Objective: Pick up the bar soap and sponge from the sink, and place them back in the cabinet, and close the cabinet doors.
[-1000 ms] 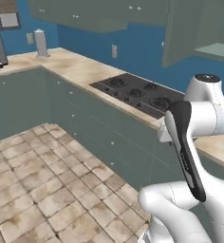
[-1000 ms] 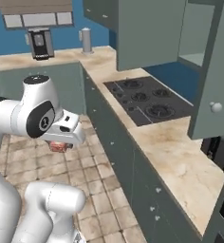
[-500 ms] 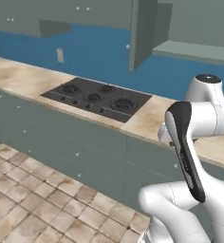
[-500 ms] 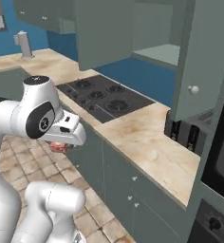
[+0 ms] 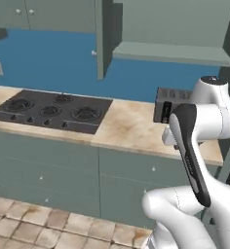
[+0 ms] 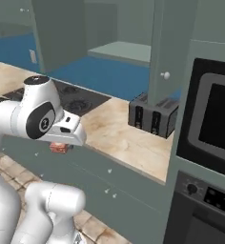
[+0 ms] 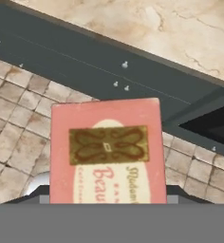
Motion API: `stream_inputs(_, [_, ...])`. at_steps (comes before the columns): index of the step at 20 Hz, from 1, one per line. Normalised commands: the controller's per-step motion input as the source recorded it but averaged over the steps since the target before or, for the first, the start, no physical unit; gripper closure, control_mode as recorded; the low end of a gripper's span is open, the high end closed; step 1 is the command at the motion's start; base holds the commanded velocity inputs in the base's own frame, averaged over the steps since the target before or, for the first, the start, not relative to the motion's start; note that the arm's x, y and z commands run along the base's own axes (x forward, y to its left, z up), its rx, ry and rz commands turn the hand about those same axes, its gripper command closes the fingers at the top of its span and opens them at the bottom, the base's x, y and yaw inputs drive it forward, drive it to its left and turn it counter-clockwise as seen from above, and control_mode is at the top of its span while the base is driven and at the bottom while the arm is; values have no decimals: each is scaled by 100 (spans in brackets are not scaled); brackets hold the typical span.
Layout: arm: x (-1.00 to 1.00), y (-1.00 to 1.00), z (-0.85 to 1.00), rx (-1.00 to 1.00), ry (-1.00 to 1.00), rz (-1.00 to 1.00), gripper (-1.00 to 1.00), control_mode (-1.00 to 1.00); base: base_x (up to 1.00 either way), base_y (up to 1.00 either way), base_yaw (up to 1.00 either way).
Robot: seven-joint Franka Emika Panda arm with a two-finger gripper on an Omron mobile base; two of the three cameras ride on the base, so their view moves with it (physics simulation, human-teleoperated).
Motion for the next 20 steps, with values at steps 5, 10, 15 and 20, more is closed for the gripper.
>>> stream_inputs(5, [0,0,0,0,0,0,100,100,48,35,-43])
stream_inputs(10, [0,0,0,0,0,0,100,100,62,41,-35])
stream_inputs(15, [0,0,0,0,0,0,100,100,67,28,-38])
stream_inputs(20, [0,0,0,0,0,0,100,100,55,0,-17])
